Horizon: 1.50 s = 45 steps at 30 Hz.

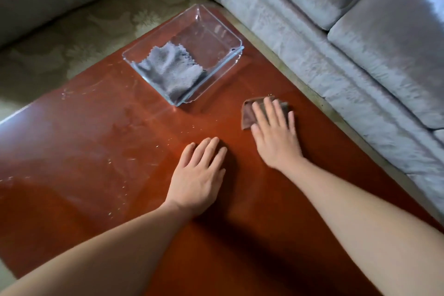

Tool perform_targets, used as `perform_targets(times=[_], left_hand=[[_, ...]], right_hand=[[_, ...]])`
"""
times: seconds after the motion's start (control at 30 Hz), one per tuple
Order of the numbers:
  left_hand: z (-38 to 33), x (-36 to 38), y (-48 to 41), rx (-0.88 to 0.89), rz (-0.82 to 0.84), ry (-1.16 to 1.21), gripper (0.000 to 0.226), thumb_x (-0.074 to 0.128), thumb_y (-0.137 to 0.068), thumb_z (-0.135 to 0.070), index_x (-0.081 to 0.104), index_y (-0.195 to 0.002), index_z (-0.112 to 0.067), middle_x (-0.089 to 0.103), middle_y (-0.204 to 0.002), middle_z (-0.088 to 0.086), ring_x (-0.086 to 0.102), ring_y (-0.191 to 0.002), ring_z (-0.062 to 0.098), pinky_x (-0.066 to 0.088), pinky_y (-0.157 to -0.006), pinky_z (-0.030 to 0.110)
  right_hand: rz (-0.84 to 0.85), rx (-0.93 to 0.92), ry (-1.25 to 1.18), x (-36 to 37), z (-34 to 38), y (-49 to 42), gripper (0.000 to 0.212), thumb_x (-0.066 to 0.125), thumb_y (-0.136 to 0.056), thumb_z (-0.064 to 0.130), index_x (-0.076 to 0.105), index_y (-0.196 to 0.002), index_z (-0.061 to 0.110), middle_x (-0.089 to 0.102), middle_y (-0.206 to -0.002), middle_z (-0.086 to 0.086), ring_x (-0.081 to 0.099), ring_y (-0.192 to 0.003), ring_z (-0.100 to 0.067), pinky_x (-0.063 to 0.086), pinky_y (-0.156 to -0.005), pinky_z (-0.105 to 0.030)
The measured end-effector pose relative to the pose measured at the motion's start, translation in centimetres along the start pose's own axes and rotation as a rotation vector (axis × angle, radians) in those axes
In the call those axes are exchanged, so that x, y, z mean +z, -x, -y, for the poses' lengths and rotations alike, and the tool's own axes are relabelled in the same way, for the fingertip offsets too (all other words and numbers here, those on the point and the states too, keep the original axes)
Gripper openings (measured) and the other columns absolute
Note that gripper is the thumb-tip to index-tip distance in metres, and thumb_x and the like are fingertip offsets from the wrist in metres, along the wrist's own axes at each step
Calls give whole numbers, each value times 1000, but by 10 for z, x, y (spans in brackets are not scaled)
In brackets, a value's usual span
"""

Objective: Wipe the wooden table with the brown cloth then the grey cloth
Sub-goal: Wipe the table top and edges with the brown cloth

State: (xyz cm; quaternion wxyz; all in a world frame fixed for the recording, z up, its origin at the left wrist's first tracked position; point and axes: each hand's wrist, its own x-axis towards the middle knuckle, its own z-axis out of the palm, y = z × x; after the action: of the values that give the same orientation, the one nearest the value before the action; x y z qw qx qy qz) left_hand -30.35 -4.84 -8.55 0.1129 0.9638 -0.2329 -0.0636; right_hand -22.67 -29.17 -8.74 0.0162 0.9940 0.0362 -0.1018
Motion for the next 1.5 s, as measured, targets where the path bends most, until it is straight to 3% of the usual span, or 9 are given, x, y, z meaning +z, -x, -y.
perform_targets(times=[0.23, 0.4, 0.5, 0.77, 0.87, 1.0, 1.17, 1.3, 1.5], left_hand=[[-2, 8, -4, -5, -9, -51, 58, 37, -106, -41, 44, -158, -17, 33, -168, 12, 30, -157, 30, 22, -126, 57], [-2, 11, -4, 6, -37, -62, 57, 45, -103, -38, 50, -155, -14, 37, -166, 14, 33, -155, 32, 25, -125, 59], [0, 12, -5, 13, -38, -77, 57, 45, -103, -39, 51, -154, -14, 38, -165, 14, 35, -154, 32, 26, -124, 60], [1, 16, -4, 25, -52, -91, 58, 43, -103, -39, 49, -155, -14, 36, -166, 15, 36, -154, 33, 27, -123, 60], [1, 15, -4, 25, -57, -85, 57, 42, -104, -39, 49, -155, -15, 36, -166, 15, 35, -154, 33, 27, -123, 60], [1, 14, -5, 23, -59, -75, 56, 43, -104, -39, 50, -154, -14, 37, -165, 15, 36, -153, 33, 27, -123, 60], [0, 13, -4, 18, -54, -76, 56, 42, -104, -39, 51, -154, -14, 37, -165, 15, 37, -153, 33, 26, -124, 60], [-1, 13, -5, 17, -46, -70, 57, 42, -103, -38, 51, -154, -14, 37, -165, 15, 37, -153, 33, 27, -123, 60], [0, 14, -6, 19, -49, -75, 56, 42, -103, -38, 52, -153, -14, 39, -164, 15, 38, -152, 33, 28, -123, 60]], right_hand=[[-39, 296, -96, -5, -28, -33, 64, 10, -109, 50, 8, -168, 27, 3, -176, -7, -1, -162, -27, 3, -129, -59], [10, -37, -40, 3, 18, 28, 63, 18, -110, 48, 13, -168, 24, 7, -175, -10, 2, -162, -30, 8, -130, -57], [32, -106, -53, -3, 4, 4, 62, 20, -109, 50, 14, -167, 28, 8, -176, -8, 3, -162, -29, 9, -129, -57], [52, 344, -230, -29, -47, -138, 60, 11, -110, 51, 12, -167, 32, 11, -175, -5, 7, -162, -27, -1, -129, -57], [-18, 278, -185, -22, -50, -103, 60, 13, -110, 48, 12, -167, 29, 15, -175, -6, 18, -159, -29, 8, -130, -54], [9, 272, -108, -9, -82, -29, 64, 7, -108, 52, 0, -168, 30, 4, -176, -5, 6, -162, -25, 5, -129, -55], [32, 484, -112, 7, -109, 39, 73, 1, -104, 59, -5, -167, 23, 1, -176, -9, 2, -162, -25, 3, -128, -61], [-28, 679, -199, 2, -80, 14, 84, 4, -100, 57, 2, -165, 4, 8, -174, -19, 6, -162, -31, 6, -127, -63], [-72, 411, -192, -18, 8, -98, 71, 16, -109, 50, 2, -167, 11, -1, -175, -12, -2, -162, -26, -2, -130, -52]])
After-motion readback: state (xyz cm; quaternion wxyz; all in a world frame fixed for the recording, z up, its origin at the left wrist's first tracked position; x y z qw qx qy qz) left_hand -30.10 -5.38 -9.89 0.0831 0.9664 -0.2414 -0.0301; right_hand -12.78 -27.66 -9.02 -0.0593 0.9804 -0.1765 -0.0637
